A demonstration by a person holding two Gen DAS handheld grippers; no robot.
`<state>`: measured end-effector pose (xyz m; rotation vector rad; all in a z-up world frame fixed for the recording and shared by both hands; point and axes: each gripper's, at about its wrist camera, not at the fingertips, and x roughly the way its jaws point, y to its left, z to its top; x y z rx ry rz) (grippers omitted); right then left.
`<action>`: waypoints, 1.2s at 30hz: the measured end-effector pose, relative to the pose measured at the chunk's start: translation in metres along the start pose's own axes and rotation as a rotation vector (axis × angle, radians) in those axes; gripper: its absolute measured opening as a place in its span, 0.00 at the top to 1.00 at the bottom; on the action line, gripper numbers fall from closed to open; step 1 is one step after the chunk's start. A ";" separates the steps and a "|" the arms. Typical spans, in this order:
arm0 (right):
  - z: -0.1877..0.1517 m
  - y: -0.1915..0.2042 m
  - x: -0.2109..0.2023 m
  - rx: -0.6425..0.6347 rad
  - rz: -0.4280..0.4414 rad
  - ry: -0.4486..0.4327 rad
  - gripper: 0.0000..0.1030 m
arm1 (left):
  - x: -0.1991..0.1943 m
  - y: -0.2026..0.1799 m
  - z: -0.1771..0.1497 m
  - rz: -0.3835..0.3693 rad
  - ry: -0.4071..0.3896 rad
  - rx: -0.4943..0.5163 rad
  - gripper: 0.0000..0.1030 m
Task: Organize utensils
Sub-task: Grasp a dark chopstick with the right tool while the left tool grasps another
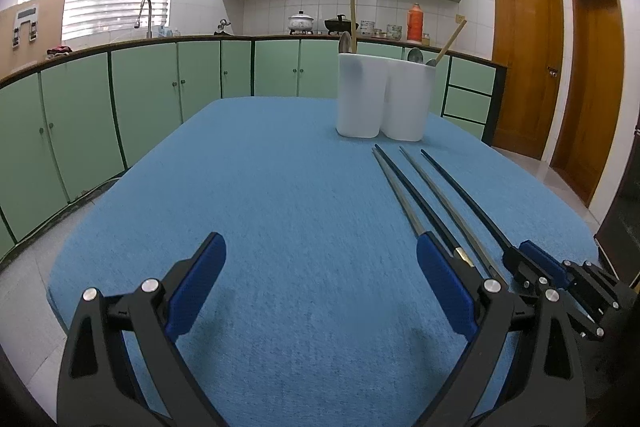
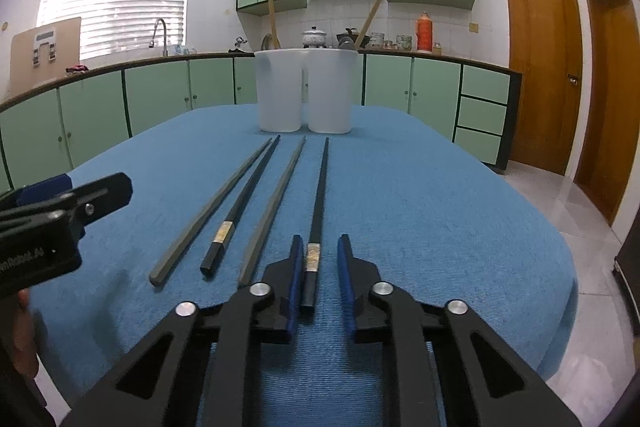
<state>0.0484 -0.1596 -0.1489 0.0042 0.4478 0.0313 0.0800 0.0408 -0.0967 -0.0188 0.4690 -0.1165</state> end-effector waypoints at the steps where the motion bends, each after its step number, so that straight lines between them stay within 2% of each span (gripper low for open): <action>1: 0.000 0.000 0.000 -0.001 0.003 0.000 0.89 | 0.000 0.000 0.000 0.001 0.000 0.000 0.09; 8: 0.000 -0.005 -0.001 0.038 0.027 0.002 0.94 | 0.000 0.000 0.000 -0.001 0.000 -0.001 0.09; 16: 0.002 -0.026 -0.004 0.122 -0.030 0.004 0.94 | -0.003 -0.014 -0.007 -0.026 0.013 0.022 0.09; 21: 0.004 -0.041 -0.012 0.146 -0.052 -0.023 0.94 | -0.003 -0.029 -0.013 -0.043 0.020 0.042 0.10; 23: 0.003 -0.046 -0.014 0.151 -0.059 -0.029 0.94 | 0.000 -0.033 -0.016 -0.045 0.033 0.047 0.15; 24: 0.003 -0.047 -0.015 0.153 -0.061 -0.029 0.94 | 0.002 -0.035 -0.017 -0.046 0.041 0.047 0.21; 30: 0.001 -0.052 -0.017 0.157 -0.062 -0.032 0.94 | 0.008 -0.042 -0.022 -0.057 0.070 0.031 0.26; 36: 0.000 -0.052 -0.017 0.160 -0.058 -0.034 0.94 | 0.010 -0.049 -0.024 -0.040 0.065 0.031 0.42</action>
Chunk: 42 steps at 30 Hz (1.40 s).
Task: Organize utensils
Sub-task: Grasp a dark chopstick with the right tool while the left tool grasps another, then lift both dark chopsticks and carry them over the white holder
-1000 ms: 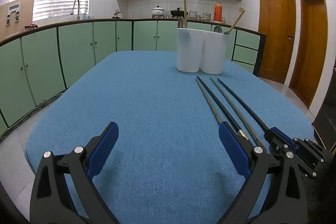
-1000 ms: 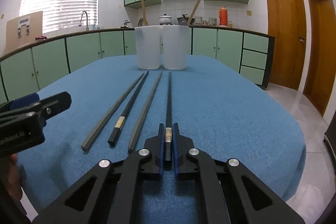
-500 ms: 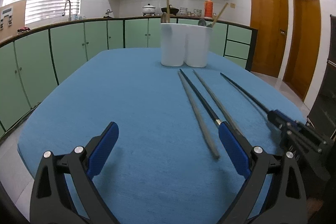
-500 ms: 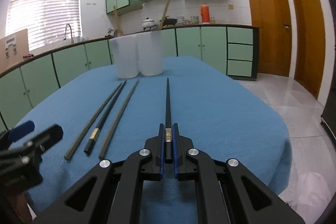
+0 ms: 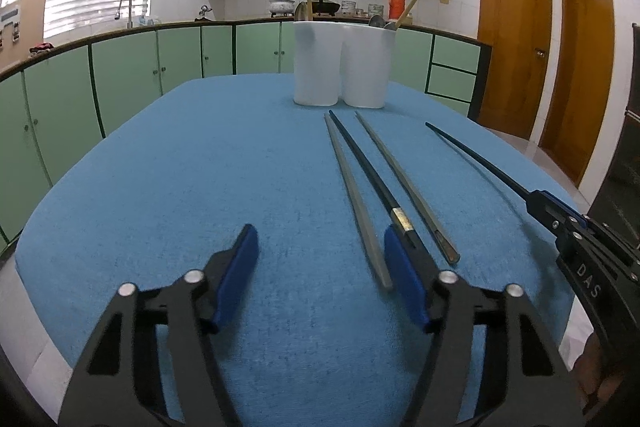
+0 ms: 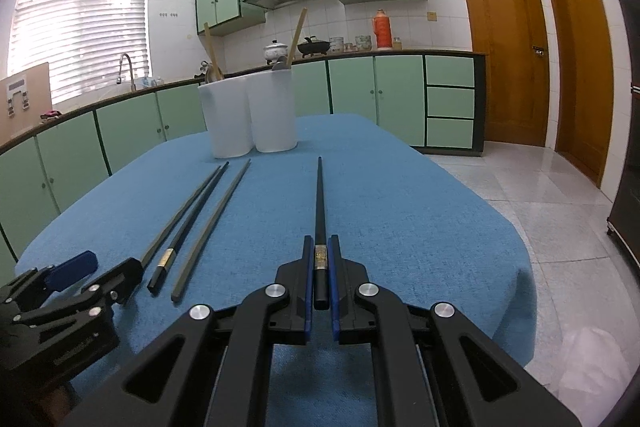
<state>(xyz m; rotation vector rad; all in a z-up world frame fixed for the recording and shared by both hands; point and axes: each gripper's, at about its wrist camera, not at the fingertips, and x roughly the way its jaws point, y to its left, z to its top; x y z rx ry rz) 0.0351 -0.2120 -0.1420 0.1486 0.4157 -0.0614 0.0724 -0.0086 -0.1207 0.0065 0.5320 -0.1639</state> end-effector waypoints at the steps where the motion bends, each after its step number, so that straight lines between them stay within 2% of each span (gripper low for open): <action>1: 0.000 -0.001 0.000 0.003 0.000 0.000 0.94 | 0.000 0.000 0.000 0.001 -0.001 -0.001 0.47; 12: 0.001 -0.005 -0.002 0.017 0.001 0.000 0.94 | 0.000 -0.019 -0.002 -0.003 -0.010 0.039 0.82; 14: 0.001 -0.007 -0.002 0.023 0.002 0.000 0.94 | 0.000 -0.020 -0.002 -0.008 -0.010 0.037 0.92; 23: 0.004 -0.011 -0.004 0.025 -0.003 -0.014 0.94 | -0.002 -0.018 0.001 -0.005 -0.013 0.005 0.94; 30: 0.015 -0.011 -0.012 -0.010 -0.014 -0.065 0.94 | -0.025 -0.014 0.017 0.024 -0.104 0.024 0.94; 36: 0.042 -0.010 -0.023 -0.062 0.002 -0.131 0.94 | -0.046 -0.009 0.043 0.036 -0.186 0.036 0.94; 42: 0.089 -0.006 -0.034 -0.113 0.062 -0.185 0.94 | -0.062 -0.002 0.083 0.024 -0.261 0.048 0.94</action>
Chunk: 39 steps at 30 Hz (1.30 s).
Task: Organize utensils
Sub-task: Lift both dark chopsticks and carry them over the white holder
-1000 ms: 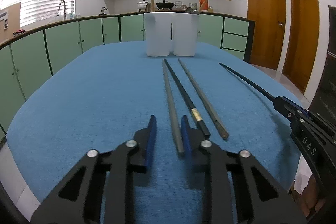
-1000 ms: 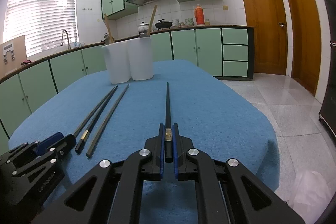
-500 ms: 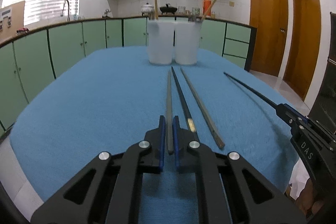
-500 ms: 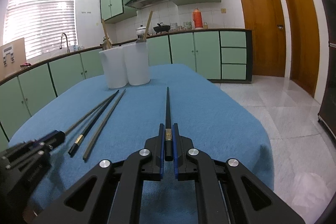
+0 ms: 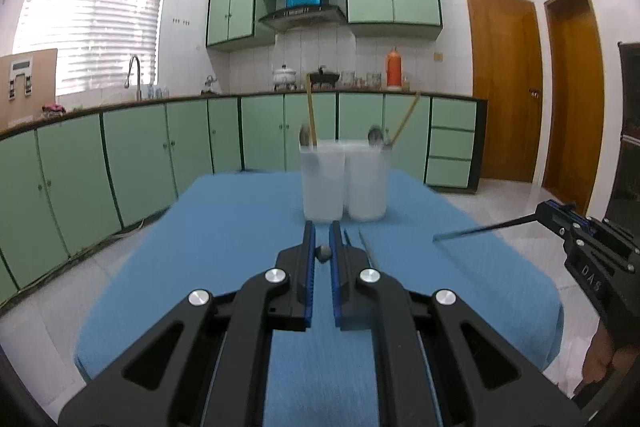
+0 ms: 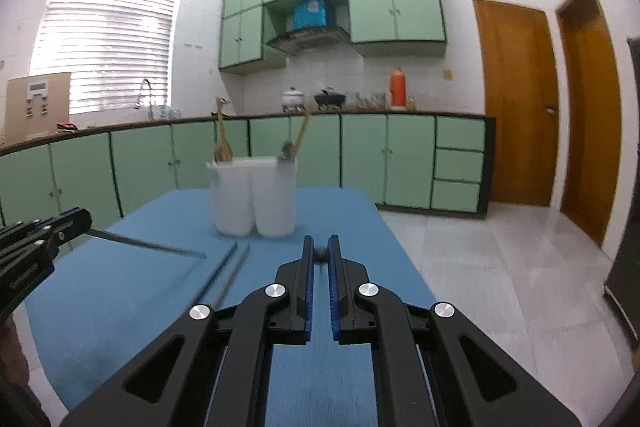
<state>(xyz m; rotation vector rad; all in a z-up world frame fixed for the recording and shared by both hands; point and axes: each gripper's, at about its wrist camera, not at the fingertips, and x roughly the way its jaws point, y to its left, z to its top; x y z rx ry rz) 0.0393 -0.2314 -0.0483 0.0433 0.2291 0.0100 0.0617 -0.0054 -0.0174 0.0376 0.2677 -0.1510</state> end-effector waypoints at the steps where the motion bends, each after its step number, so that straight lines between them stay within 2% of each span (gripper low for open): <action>1: 0.010 0.000 0.001 -0.007 0.017 0.002 0.94 | 0.000 0.002 0.007 -0.004 -0.010 0.001 0.94; 6: 0.051 0.002 0.008 -0.033 0.084 0.027 0.94 | 0.005 0.010 0.044 -0.043 -0.037 -0.007 0.94; 11: 0.088 0.006 0.020 -0.038 0.164 0.072 0.94 | 0.013 0.017 0.074 -0.086 -0.031 -0.022 0.94; 22: 0.133 0.021 0.043 -0.055 0.262 0.091 0.94 | 0.028 0.024 0.107 -0.131 -0.035 -0.017 0.94; 29: 0.162 0.023 0.057 -0.056 0.281 0.065 0.94 | 0.038 0.023 0.135 -0.140 -0.088 0.003 0.94; 39: 0.218 0.018 0.085 -0.031 0.280 -0.005 0.94 | 0.065 0.013 0.197 -0.147 -0.212 -0.002 0.94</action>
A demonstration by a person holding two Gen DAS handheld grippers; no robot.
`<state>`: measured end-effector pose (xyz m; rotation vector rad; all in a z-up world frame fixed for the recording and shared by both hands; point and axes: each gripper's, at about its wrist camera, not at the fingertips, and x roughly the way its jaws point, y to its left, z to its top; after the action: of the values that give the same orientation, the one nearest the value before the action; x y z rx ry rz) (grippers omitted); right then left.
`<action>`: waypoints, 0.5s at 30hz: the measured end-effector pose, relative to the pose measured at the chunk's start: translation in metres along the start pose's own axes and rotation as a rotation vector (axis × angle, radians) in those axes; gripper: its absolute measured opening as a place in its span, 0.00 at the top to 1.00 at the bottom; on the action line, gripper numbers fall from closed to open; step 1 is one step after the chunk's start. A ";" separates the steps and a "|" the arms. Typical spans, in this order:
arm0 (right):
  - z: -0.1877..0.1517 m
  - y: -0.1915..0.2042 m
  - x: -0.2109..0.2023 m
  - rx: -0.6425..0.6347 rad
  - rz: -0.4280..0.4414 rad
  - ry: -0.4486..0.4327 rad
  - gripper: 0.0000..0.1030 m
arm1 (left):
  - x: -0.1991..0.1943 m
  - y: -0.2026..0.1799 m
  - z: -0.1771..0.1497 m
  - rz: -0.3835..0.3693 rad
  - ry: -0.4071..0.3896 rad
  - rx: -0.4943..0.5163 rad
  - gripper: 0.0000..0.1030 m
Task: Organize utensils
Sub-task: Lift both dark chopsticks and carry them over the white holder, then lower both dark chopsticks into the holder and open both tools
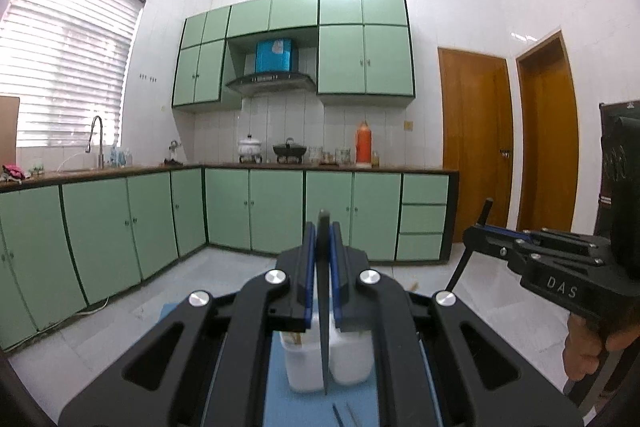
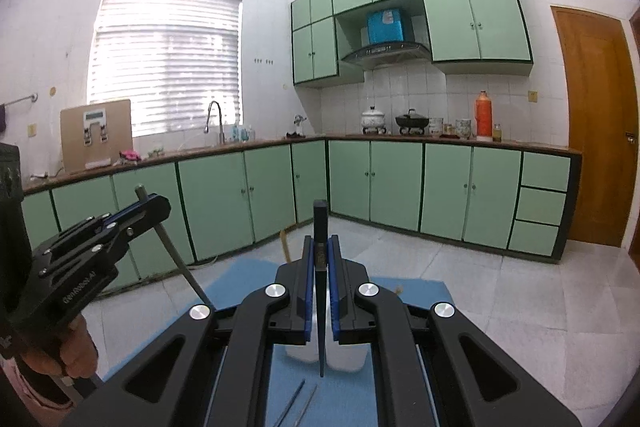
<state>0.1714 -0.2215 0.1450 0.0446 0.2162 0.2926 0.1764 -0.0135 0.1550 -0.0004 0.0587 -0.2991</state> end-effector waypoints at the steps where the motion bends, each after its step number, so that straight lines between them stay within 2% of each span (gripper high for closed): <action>1: 0.006 -0.002 0.005 0.001 -0.004 -0.009 0.94 | 0.006 -0.001 0.004 -0.001 -0.010 -0.002 0.94; 8: 0.030 -0.010 0.048 0.000 -0.059 -0.032 0.94 | 0.061 -0.006 0.021 0.017 -0.052 -0.015 0.94; 15: 0.026 -0.019 0.099 0.028 -0.063 0.008 0.94 | 0.112 -0.002 0.012 0.037 -0.037 -0.018 0.94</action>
<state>0.2750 -0.2116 0.1482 0.0638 0.2293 0.2271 0.2834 -0.0482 0.1601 -0.0225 0.0242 -0.2618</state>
